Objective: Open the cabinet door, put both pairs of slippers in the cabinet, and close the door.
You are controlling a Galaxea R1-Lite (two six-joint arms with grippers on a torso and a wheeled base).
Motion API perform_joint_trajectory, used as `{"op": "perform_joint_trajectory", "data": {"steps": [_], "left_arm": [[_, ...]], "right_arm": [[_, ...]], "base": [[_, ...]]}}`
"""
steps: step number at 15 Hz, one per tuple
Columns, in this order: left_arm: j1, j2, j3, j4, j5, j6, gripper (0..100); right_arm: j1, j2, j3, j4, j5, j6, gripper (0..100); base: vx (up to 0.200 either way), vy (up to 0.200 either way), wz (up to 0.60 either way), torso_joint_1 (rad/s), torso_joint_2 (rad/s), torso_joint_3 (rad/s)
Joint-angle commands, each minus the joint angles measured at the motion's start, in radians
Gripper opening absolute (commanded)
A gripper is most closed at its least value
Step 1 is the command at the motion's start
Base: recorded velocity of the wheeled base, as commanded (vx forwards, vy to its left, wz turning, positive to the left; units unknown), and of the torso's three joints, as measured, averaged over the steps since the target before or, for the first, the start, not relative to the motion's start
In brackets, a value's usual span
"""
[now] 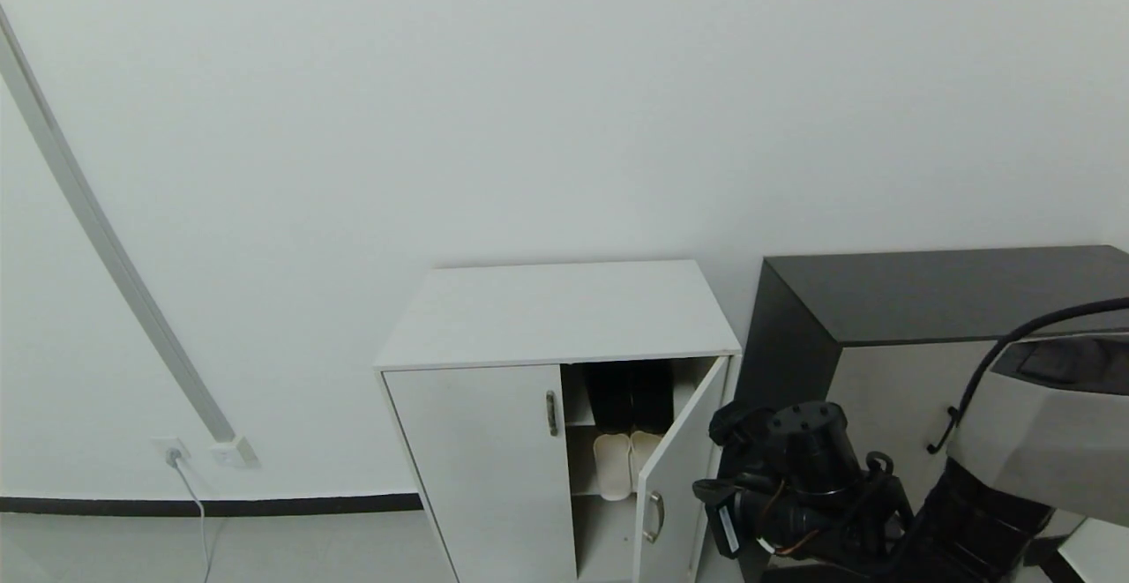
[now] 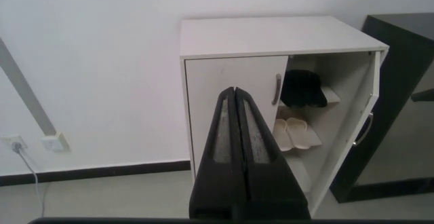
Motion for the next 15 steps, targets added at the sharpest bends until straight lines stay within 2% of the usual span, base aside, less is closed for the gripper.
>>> {"op": "perform_joint_trajectory", "data": {"steps": [1, 8, 12, 15], "left_arm": [[0.0, 0.0, 0.0, 0.0, 0.0, 0.0, 0], [0.0, 0.0, 0.0, 0.0, 0.001, 0.001, 0], [0.0, 0.002, 0.0, 0.0, 0.0, 0.001, 0], [0.0, 0.0, 0.0, 0.0, 0.0, 0.001, 0]], "right_arm": [[-0.036, 0.08, -0.054, -0.001, 0.003, 0.0, 0], [-0.05, 0.261, -0.307, 0.001, 0.001, 0.0, 0], [-0.047, 0.302, -0.49, 0.127, 0.001, 0.0, 0], [-0.044, 0.34, -0.589, 0.16, 0.0, 0.0, 0]], "base": [[0.0, 0.0, 0.0, 0.0, 0.0, 0.0], [0.0, 0.0, 0.0, 0.0, 0.0, 0.0], [0.0, 0.0, 0.0, 0.0, 0.0, 0.0], [0.0, 0.0, 0.0, 0.0, 0.0, 0.0]]}}
